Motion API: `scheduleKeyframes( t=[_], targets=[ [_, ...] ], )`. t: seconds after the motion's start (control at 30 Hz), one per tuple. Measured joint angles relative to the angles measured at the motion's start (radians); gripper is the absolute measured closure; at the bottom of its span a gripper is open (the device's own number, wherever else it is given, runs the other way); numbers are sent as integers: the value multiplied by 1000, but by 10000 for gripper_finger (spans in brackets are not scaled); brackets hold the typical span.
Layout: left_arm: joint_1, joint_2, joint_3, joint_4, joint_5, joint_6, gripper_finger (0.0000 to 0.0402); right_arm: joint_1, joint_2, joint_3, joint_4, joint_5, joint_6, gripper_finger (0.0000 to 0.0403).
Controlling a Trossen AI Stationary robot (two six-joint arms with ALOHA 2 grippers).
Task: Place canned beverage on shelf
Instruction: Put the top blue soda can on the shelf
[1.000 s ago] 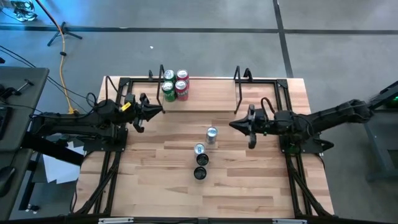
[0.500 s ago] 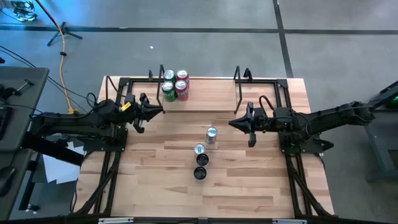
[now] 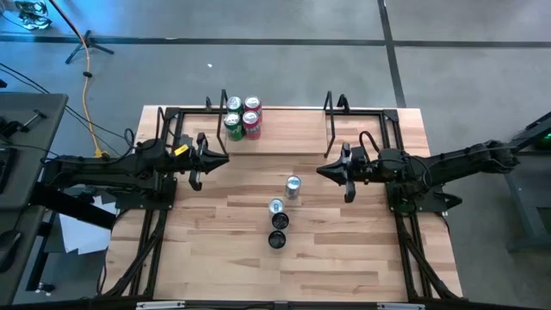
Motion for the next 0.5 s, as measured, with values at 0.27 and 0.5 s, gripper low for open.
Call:
scheduleKeyframes(
  t=[0.27,0.5],
  targets=[
    [0,0,0,0,1,-10,401,0,0,0,1,0,0,403],
    [0,0,0,-1,1,-9,401,0,0,0,1,0,-3,403]
  ],
)
